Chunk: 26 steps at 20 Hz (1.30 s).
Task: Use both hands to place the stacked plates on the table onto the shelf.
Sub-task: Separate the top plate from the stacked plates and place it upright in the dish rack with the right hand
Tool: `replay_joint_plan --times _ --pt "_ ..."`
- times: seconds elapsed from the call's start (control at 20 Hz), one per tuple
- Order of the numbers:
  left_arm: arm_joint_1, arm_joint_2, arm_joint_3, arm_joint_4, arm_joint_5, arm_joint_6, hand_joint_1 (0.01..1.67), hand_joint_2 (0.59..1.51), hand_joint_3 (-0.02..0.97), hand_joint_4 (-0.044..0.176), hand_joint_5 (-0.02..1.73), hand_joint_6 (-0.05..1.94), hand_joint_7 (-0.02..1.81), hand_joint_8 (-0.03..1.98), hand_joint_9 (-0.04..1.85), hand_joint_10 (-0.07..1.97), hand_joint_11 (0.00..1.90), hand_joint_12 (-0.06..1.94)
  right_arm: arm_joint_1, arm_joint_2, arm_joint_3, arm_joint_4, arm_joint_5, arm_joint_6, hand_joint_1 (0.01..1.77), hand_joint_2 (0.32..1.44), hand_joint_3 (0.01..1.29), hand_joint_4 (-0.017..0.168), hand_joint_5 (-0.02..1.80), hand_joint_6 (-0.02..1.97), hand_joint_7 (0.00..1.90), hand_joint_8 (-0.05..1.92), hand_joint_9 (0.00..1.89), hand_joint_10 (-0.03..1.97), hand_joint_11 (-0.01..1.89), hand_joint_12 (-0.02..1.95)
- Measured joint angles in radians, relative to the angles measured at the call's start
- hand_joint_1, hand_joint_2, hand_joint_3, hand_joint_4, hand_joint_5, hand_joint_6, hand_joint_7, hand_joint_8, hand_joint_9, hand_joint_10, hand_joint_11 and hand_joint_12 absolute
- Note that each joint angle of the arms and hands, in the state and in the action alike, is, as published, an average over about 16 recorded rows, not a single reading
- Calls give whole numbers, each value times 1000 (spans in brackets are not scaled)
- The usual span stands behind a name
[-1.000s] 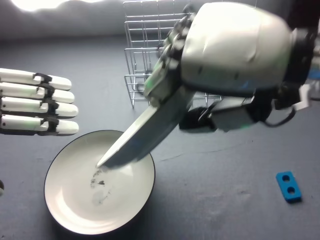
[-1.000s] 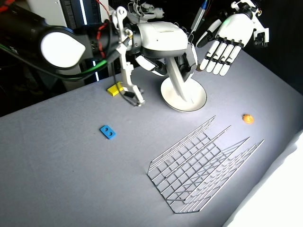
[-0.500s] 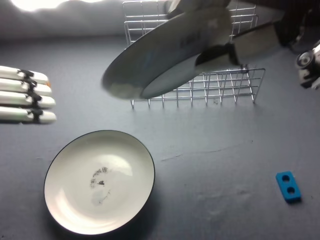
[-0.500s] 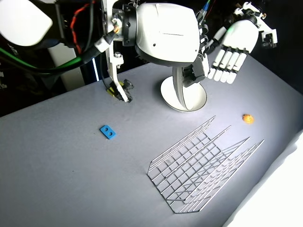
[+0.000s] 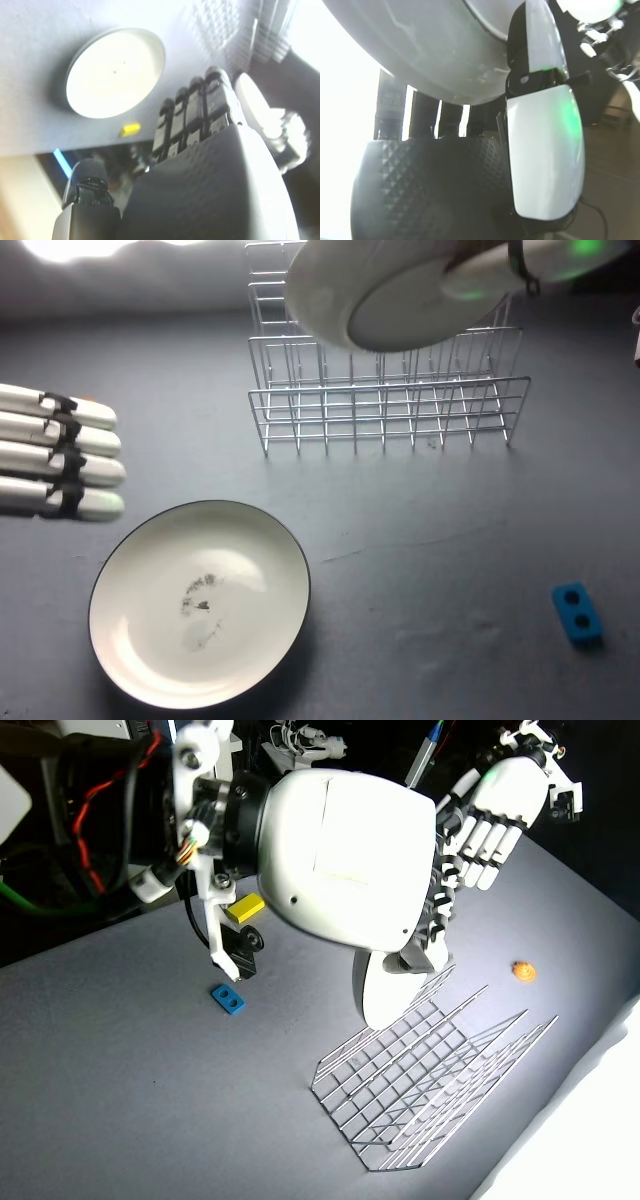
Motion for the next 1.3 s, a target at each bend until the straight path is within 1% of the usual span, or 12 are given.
replay_joint_plan --times 0.15,0.25,0.4,0.5,0.6,0.7,1.05,1.3 --pt "-5 -4 11 43 -123 -1 21 1202 8 4 69 3 44 7 20 6 15 14 10 -18 40 31 -14 10 1196 974 13 20 981 945 1089 788 1356 -5 941 1013" --pt "-10 -7 17 77 -186 0 21 1202 8 4 68 3 45 7 22 6 15 14 15 -33 67 49 -25 15 1196 974 13 20 978 948 1088 789 1353 -5 937 1014" --pt "-17 -11 18 124 -251 0 21 1202 7 4 68 3 48 7 25 6 16 14 20 -61 108 71 -38 20 1198 974 13 21 975 951 1087 791 1350 -5 935 1013" --pt "-22 -14 16 153 -274 0 21 1202 7 4 67 4 49 7 27 6 16 13 22 -82 136 81 -45 21 1199 974 13 21 973 954 1084 798 1348 -5 934 1013" --pt "-25 -16 13 176 -278 0 21 1202 7 4 67 4 51 7 28 6 16 12 21 -103 164 91 -51 21 1200 974 13 21 972 956 1083 800 1347 -5 930 1015" --pt "-27 -17 11 191 -269 0 21 1203 7 4 67 4 53 6 30 5 16 12 17 -124 192 98 -54 20 1202 974 13 21 973 954 1084 796 1347 -5 929 1016" --pt "-34 -33 6 208 -205 1 22 1204 6 4 70 4 58 6 30 5 16 13 -5 -176 259 87 -44 20 1206 974 13 21 978 948 1083 797 1347 -5 933 1022" --pt "-68 -53 7 241 -167 3 22 1205 7 4 72 4 59 6 30 6 16 13 -25 -203 289 73 -29 24 1208 974 13 22 980 949 1081 799 1346 -5 939 1022"
